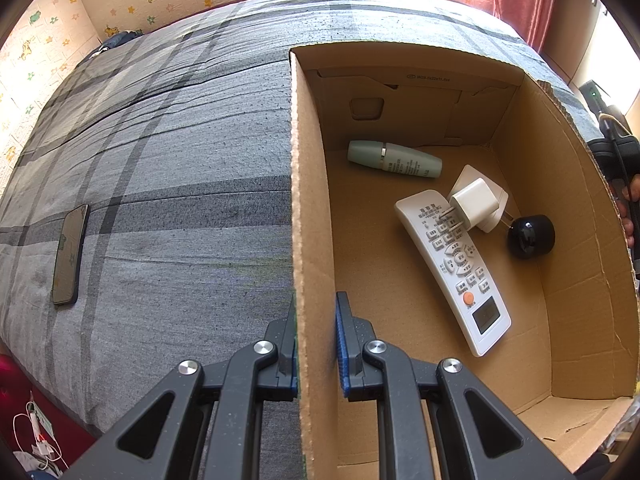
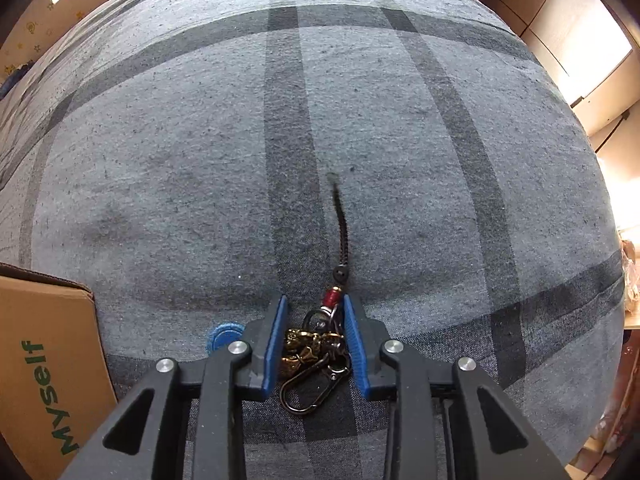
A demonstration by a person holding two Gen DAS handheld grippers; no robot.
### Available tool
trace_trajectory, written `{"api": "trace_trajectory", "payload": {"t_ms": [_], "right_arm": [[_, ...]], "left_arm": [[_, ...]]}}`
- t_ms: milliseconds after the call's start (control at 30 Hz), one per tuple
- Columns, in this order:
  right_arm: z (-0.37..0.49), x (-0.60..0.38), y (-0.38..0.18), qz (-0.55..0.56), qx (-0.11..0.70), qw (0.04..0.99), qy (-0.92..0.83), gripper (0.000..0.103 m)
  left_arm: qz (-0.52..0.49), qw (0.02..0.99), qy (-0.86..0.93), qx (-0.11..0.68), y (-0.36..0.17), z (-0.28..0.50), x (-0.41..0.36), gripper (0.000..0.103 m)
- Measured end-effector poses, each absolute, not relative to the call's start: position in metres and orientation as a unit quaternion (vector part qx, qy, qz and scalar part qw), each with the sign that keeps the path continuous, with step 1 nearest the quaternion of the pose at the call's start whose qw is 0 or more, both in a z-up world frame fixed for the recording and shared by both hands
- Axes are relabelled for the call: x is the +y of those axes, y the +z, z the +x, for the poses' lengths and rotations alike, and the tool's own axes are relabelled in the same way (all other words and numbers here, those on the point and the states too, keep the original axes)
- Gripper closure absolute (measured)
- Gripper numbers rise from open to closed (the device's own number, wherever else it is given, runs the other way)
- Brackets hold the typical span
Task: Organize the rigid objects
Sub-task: 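Close the right tool on the keyring's black strap and charms, then lift the keyring with the right tool and carry it over the box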
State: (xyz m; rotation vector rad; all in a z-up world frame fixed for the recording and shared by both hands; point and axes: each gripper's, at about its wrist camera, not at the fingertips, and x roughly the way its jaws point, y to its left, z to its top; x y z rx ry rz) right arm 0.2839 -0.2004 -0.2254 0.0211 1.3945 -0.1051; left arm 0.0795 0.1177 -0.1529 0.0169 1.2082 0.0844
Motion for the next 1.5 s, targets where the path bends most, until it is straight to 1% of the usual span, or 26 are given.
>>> {"api": "trace_trajectory", "payload": {"t_ms": [167, 467, 533, 633, 1033, 1500], "right_arm": [[0.278, -0.208, -0.219, 0.028, 0.637, 0.769, -0.037, 0.092], [0.247, -0.214, -0.167, 0.016, 0.615, 0.788, -0.004, 0.093], [0.241, -0.215, -0.156, 0.018, 0.603, 0.797, 0.0, 0.095], [0.231, -0.217, -0.139, 0.01, 0.594, 0.804, 0.007, 0.095], [0.225, -0.201, -0.104, -0.01, 0.569, 0.822, 0.027, 0.095], [0.207, -0.153, -0.04, -0.051, 0.539, 0.837, 0.083, 0.095]], "left_arm": [[0.01, 0.822, 0.04, 0.567, -0.153, 0.079, 0.116, 0.087], [0.004, 0.823, 0.039, 0.567, -0.153, 0.079, 0.119, 0.087], [0.005, 0.823, 0.039, 0.567, -0.154, 0.079, 0.119, 0.087], [0.008, 0.823, 0.039, 0.567, -0.154, 0.079, 0.119, 0.087], [0.009, 0.823, 0.039, 0.567, -0.152, 0.079, 0.118, 0.087], [0.01, 0.822, 0.038, 0.568, -0.152, 0.08, 0.118, 0.087]]}}
